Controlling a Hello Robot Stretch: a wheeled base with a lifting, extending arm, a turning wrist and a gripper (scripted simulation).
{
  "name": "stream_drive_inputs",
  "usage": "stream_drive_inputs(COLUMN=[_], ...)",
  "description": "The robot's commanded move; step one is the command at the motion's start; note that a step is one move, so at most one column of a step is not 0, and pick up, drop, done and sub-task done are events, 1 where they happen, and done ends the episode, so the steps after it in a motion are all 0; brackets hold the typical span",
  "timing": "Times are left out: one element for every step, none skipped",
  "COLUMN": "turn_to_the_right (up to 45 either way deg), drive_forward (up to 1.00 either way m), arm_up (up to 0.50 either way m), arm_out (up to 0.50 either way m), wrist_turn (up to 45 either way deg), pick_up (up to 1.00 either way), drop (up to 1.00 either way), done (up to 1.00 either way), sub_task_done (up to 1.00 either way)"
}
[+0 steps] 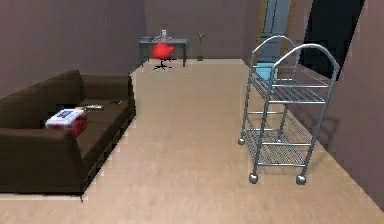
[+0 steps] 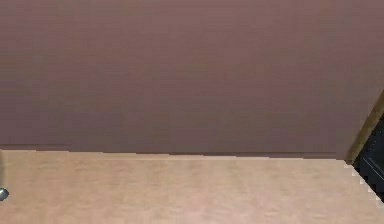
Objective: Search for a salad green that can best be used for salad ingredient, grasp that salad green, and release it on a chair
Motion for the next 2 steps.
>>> stream_drive_inputs(turn_to_the_right=[3.0,-12.0], drive_forward=[0.0,0.0], arm_up=[0.0,0.0], arm_out=[0.0,0.0], wrist_turn=[0.0,0.0], pick_up=[0.0,0.0], drop=[0.0,0.0], done=[0.0,0.0], sub_task_done=[0.0,0.0])
